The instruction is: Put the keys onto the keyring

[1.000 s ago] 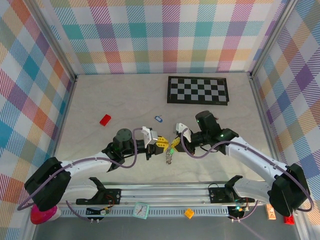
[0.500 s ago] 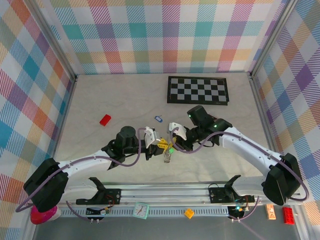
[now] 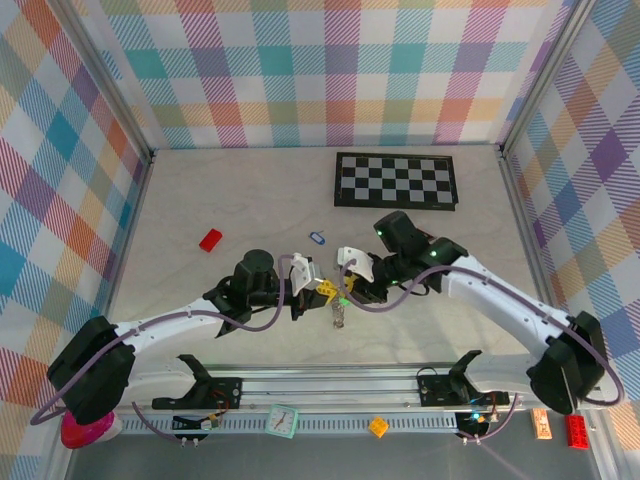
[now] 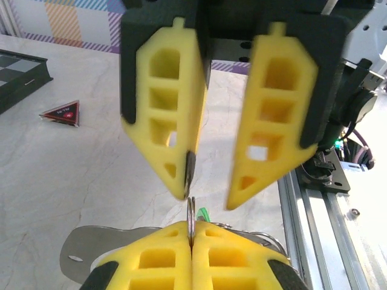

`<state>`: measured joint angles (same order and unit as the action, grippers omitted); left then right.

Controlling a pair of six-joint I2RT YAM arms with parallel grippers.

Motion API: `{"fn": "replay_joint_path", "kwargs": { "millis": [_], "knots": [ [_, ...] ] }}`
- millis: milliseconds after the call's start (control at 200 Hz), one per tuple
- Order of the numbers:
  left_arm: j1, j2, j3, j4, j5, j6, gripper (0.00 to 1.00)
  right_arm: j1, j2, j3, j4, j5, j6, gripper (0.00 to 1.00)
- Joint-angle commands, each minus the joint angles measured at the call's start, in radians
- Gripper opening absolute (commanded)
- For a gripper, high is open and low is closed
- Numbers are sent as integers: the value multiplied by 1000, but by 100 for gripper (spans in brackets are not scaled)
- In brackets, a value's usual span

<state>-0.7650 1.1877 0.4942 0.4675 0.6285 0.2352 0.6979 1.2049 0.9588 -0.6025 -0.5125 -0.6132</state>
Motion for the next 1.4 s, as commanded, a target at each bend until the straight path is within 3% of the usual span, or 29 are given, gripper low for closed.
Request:
{"fn": "replay_joint_path", "kwargs": {
  "millis": [0, 140, 535, 645, 865, 1030, 1130, 1230, 1395],
  "knots": [
    [-3, -24, -21, 113, -4, -31, 0, -13, -81, -79, 107, -36, 94, 34],
    [-3, -11, -48, 207, -3, -70, 0, -12, -102, -141, 153, -58, 149, 40],
    [-3, 15, -72, 306, 26, -115, 0, -9, -50, -175, 252, -52, 162, 41],
    [-3, 20, -77, 327, 27, -123, 0, -1, -37, -181, 292, -81, 182, 35],
    [-3, 34, -94, 405, 16, -146, 0, 31, 6, -167, 308, -123, 188, 8],
    [-3, 35, -99, 427, 7, -148, 0, 34, -2, -158, 280, -99, 170, 4],
    [-3, 34, -105, 429, 7, -146, 0, 32, -27, -164, 270, -69, 163, 6],
    [-3, 35, -109, 428, 9, -145, 0, 26, -47, -169, 249, -30, 163, 26],
    [-3, 30, -115, 423, 11, -136, 0, -1, -116, -183, 197, 0, 147, 32]
  ]
}}
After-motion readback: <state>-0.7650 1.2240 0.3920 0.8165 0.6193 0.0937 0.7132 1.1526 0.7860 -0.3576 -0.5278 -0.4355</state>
